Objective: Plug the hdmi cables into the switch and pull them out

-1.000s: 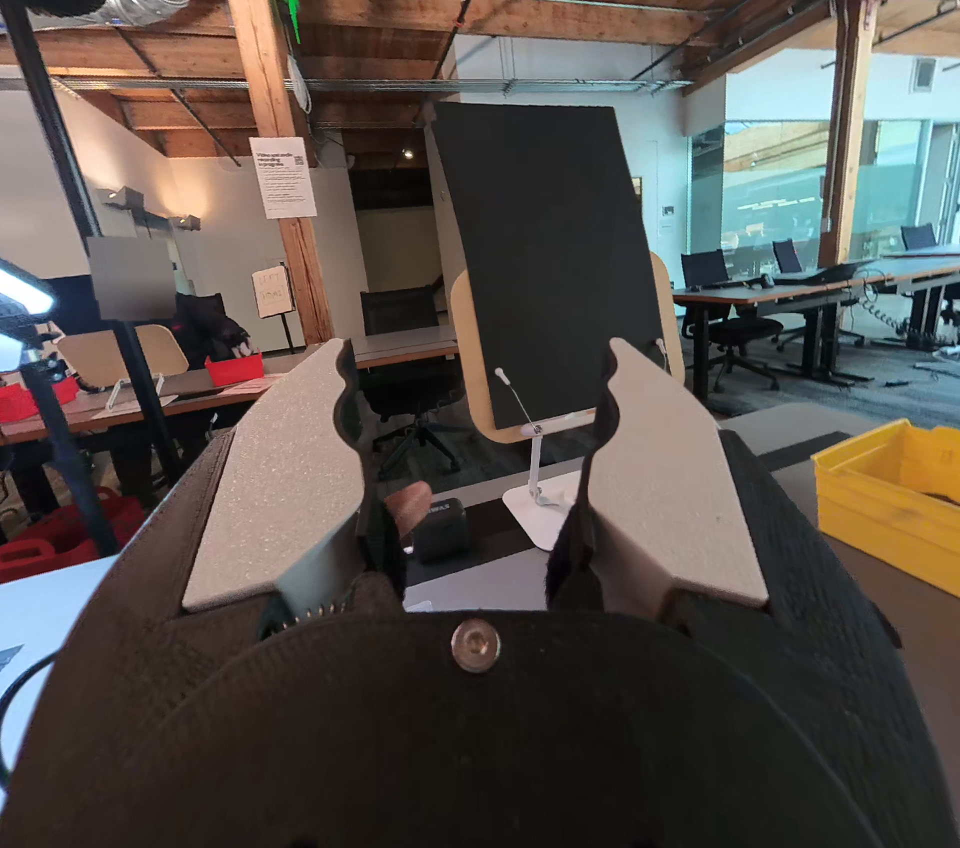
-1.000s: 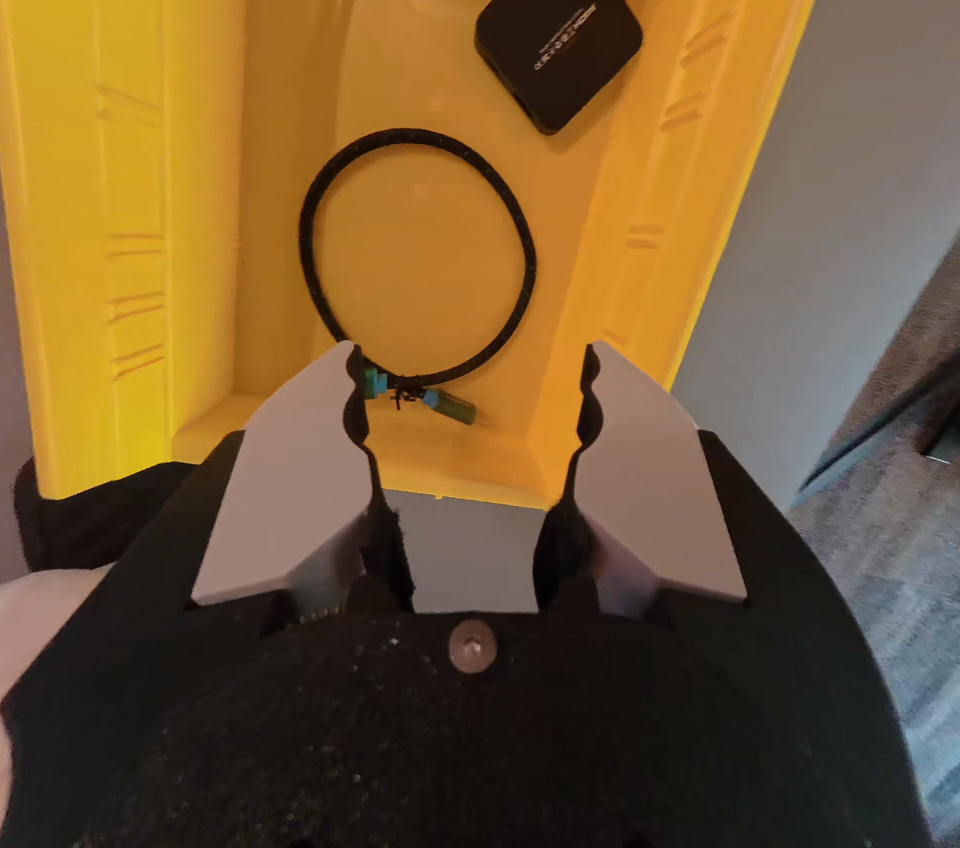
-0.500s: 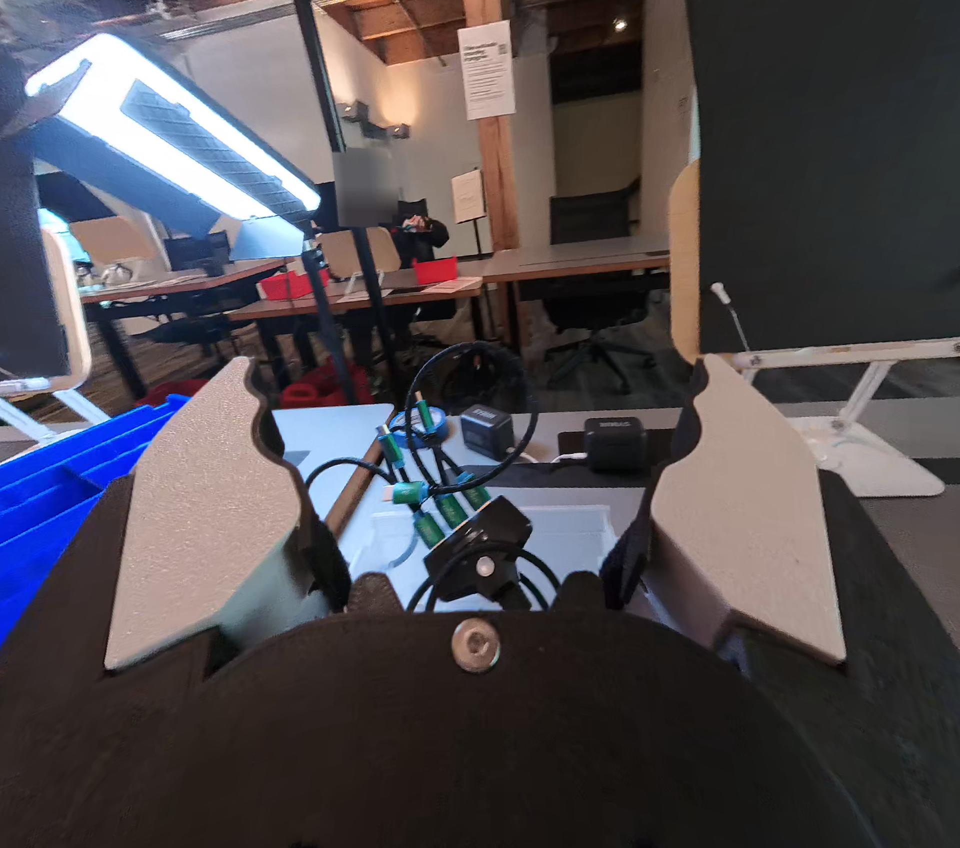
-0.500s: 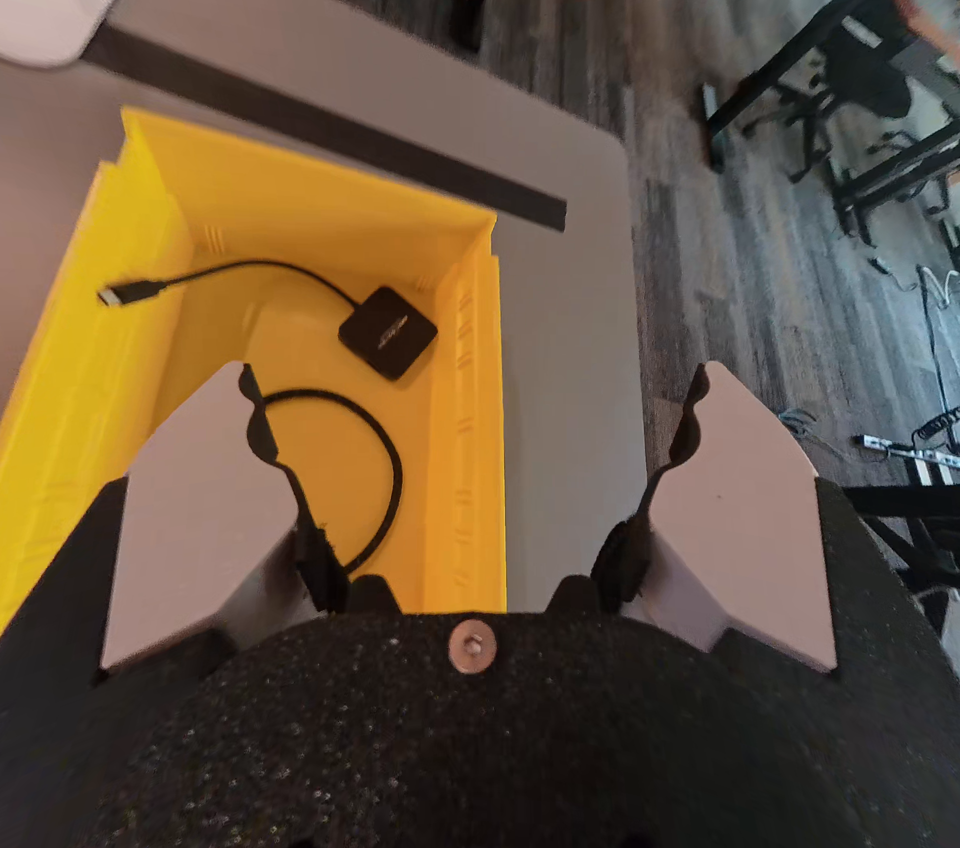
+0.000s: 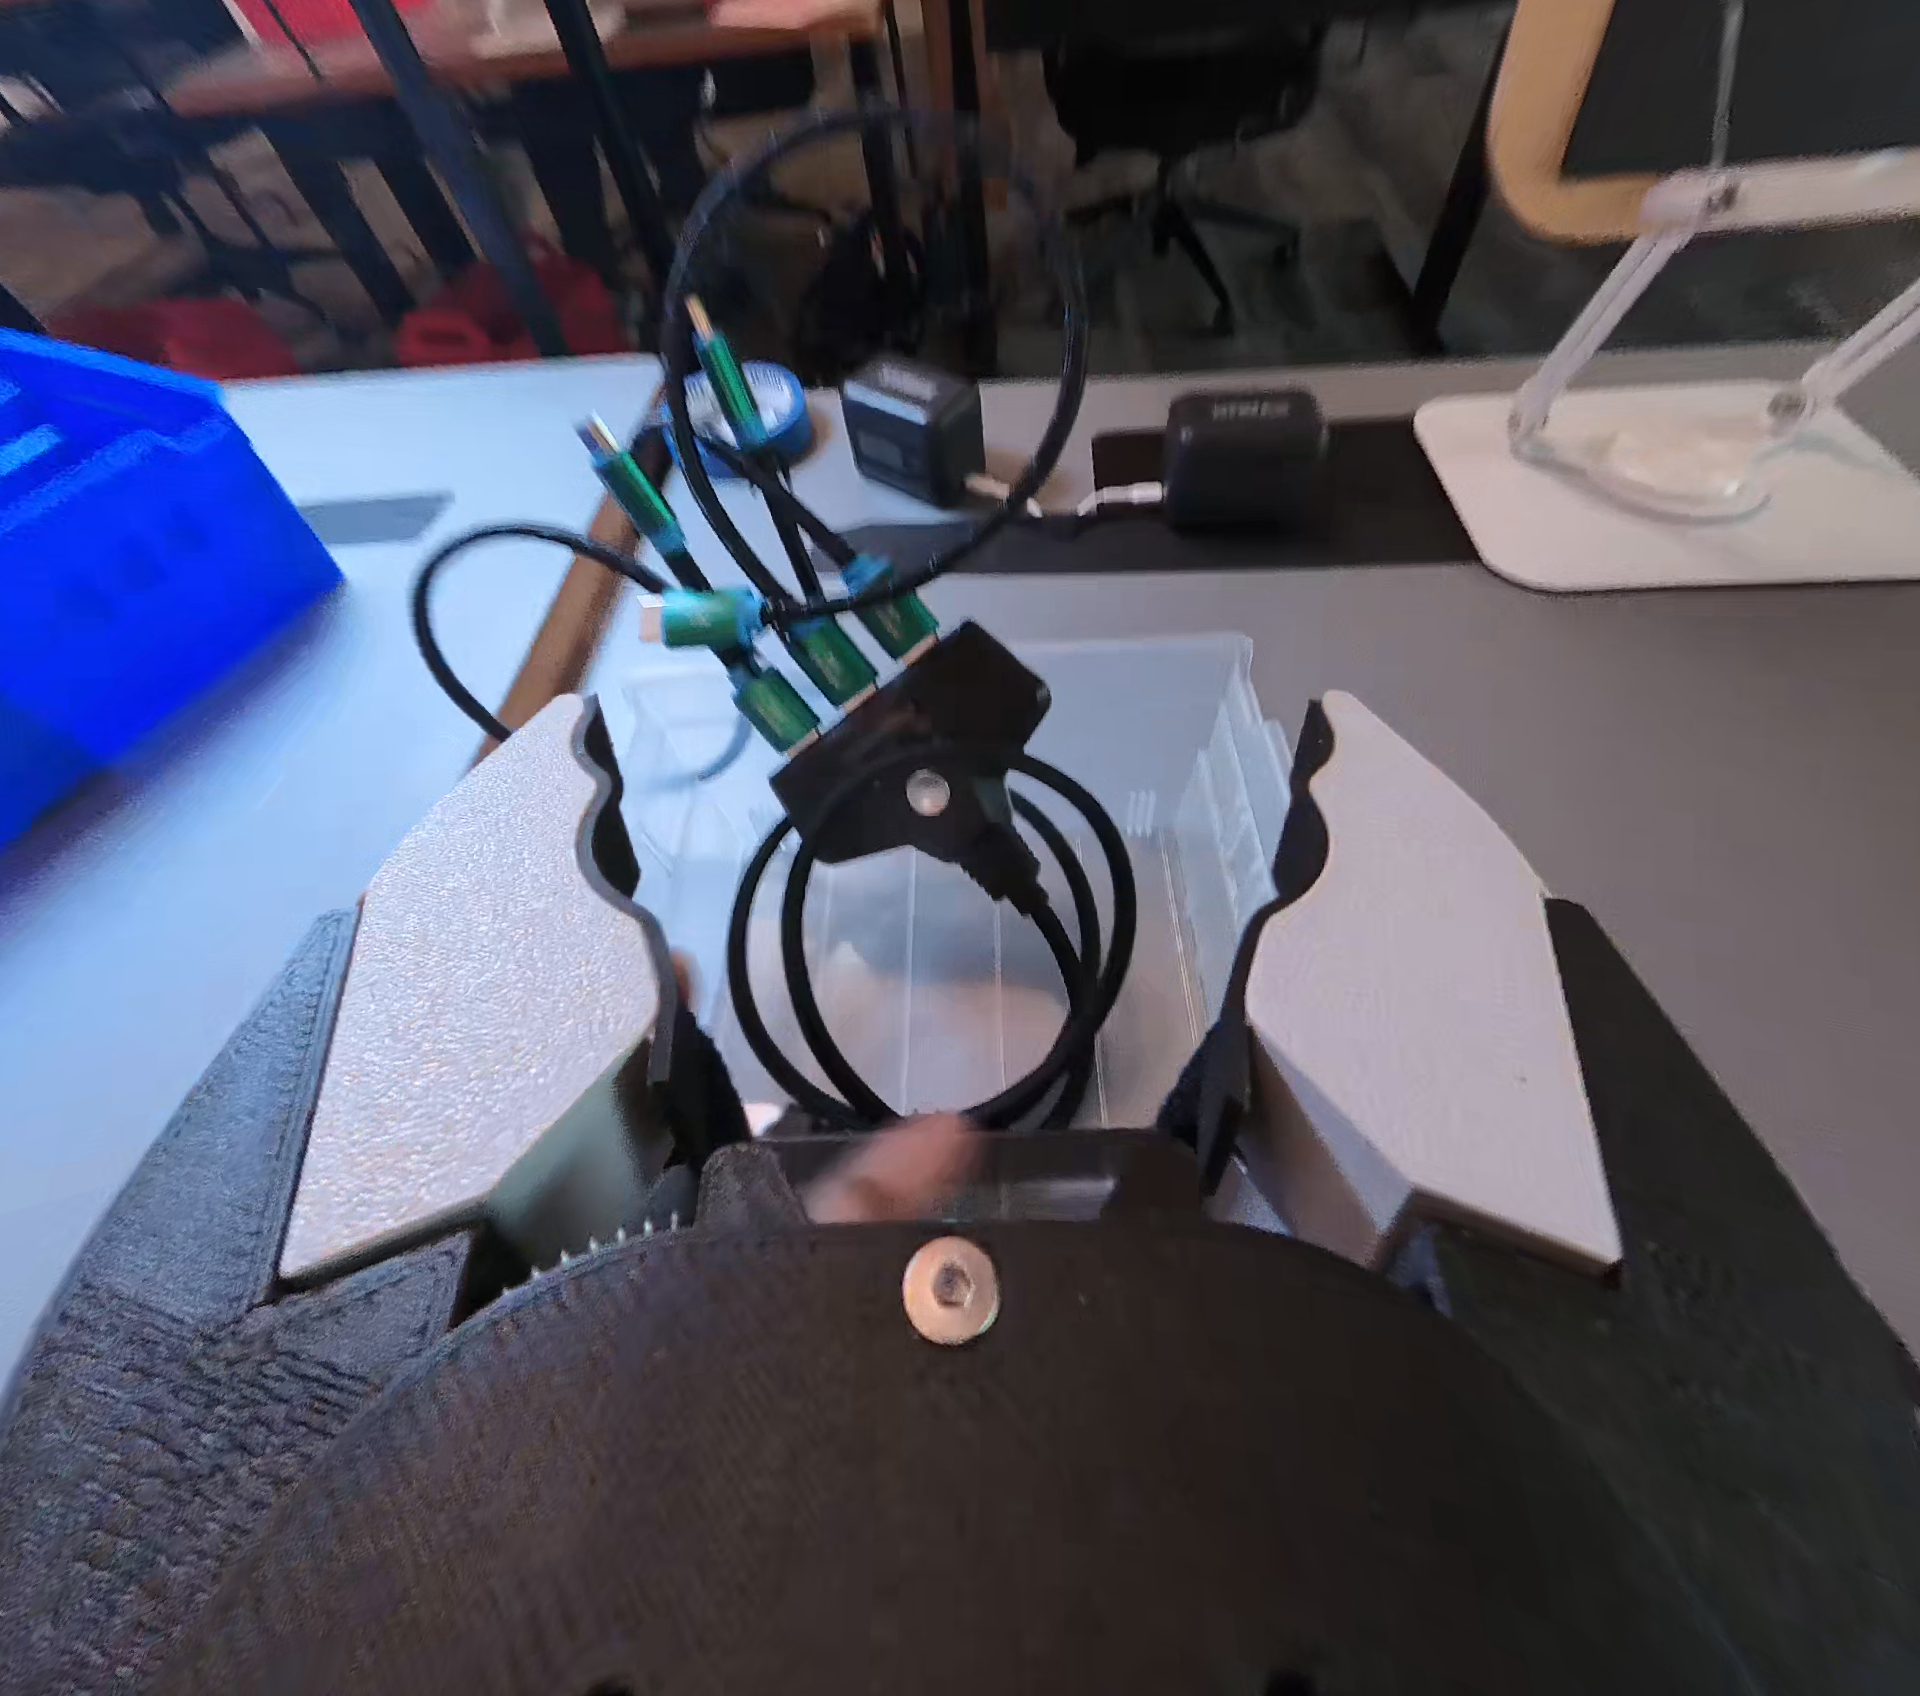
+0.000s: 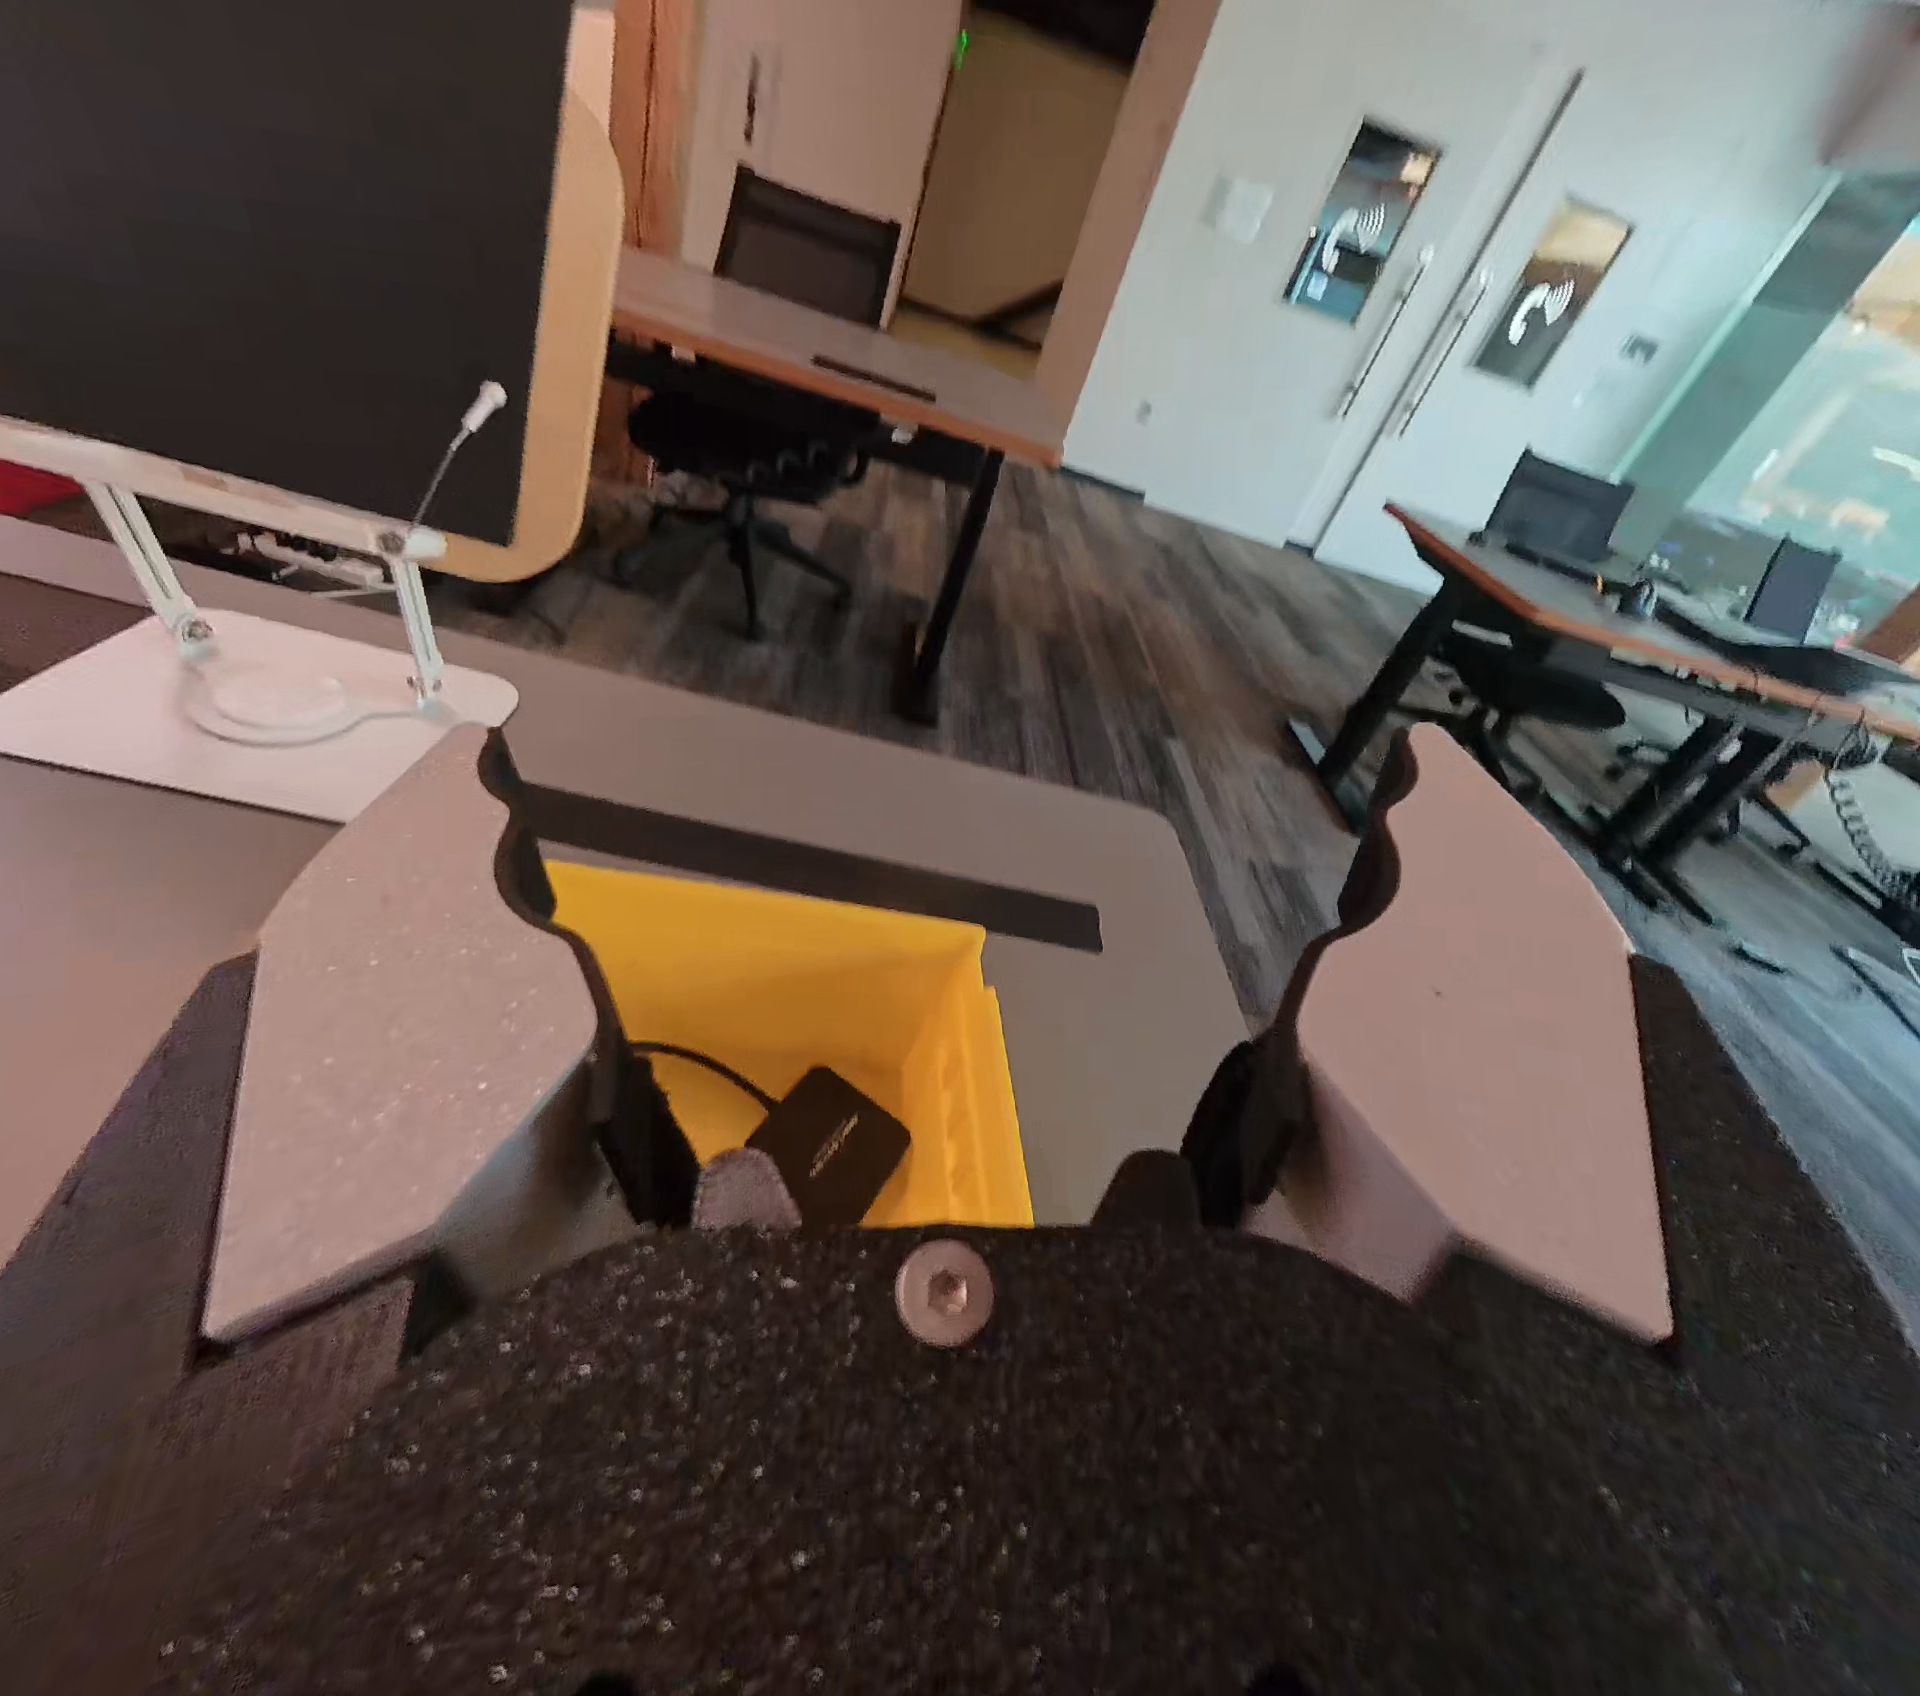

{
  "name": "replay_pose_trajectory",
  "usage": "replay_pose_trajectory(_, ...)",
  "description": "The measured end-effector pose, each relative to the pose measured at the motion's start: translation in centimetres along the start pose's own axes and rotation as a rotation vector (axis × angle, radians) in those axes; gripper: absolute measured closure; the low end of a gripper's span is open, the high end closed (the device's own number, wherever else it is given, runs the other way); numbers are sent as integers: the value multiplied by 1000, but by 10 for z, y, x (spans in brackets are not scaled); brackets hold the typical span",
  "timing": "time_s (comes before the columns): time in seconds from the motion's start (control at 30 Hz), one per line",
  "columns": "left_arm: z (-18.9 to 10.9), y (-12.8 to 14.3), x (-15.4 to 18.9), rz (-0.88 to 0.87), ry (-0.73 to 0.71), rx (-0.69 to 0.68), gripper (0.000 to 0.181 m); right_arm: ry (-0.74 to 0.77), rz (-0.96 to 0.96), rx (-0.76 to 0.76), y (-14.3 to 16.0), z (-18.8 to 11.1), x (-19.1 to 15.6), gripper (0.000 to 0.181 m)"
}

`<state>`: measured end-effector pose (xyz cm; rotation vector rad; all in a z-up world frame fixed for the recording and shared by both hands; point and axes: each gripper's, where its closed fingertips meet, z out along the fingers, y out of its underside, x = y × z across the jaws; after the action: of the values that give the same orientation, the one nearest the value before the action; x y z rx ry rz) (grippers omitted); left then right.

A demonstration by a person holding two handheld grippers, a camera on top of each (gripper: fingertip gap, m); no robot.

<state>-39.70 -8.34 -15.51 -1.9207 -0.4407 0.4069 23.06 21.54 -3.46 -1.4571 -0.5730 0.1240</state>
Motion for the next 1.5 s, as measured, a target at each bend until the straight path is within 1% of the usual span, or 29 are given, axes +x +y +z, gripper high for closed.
replay_pose_trajectory(0.07,19,21,6,-95,48,-109,60,7,-28,38,-8,-2,-2,34)
replay_pose_trajectory(0.13,32,40,11,-180,91,-213,64,7,-60,58,-13,-2,-6,34)
replay_pose_trajectory(0.17,36,48,13,-195,98,-255,67,5,-69,62,-15,-2,-8,34)
replay_pose_trajectory(0.27,46,71,12,-164,80,-360,79,-3,-69,74,-18,-1,-13,34)
replay_pose_trajectory(0.3,49,75,14,-163,83,-383,80,-8,-68,79,-19,0,-14,34)
replay_pose_trajectory(0.4,60,78,19,-191,94,-382,84,-17,-73,80,-20,1,-18,34)
replay_pose_trajectory(0.47,67,80,22,-191,75,-387,85,-17,-87,77,-21,1,-19,34)
replay_pose_trajectory(0.6,77,89,11,-92,-56,-404,85,-12,-113,95,-25,-1,-19,34)
replay_pose_trajectory(0.8,84,95,11,-52,-84,-416,85,-35,-148,145,-35,-6,-27,34)
replay_pose_trajectory(0.97,86,94,11,-59,-77,-418,86,-48,-183,142,-37,-6,-34,34)
replay_pose_trajectory(1.07,86,92,15,-61,-46,-412,86,-59,-203,130,-36,-4,-38,34)
replay_pose_trajectory(1.1,86,85,19,-87,-14,-377,85,-63,-211,124,-35,-3,-40,34)
replay_pose_trajectory(1.17,84,62,28,-205,64,-256,85,-65,-223,114,-34,-2,-42,34)
replay_pose_trajectory(1.23,77,39,25,-331,82,-143,84,-65,-233,108,-34,-2,-43,34)
replay_pose_trajectory(1.33,68,12,22,-421,99,20,71,-61,-237,112,-36,-4,-43,34)
replay_pose_trajectory(1.37,66,11,22,-408,95,30,67,-58,-234,118,-37,-6,-42,34)
replay_pose_trajectory(1.4,64,14,23,-376,84,10,66,-57,-228,126,-38,-7,-41,34)
replay_pose_trajectory(1.5,62,22,15,-248,11,-94,59,-60,-202,150,-40,-10,-37,34)
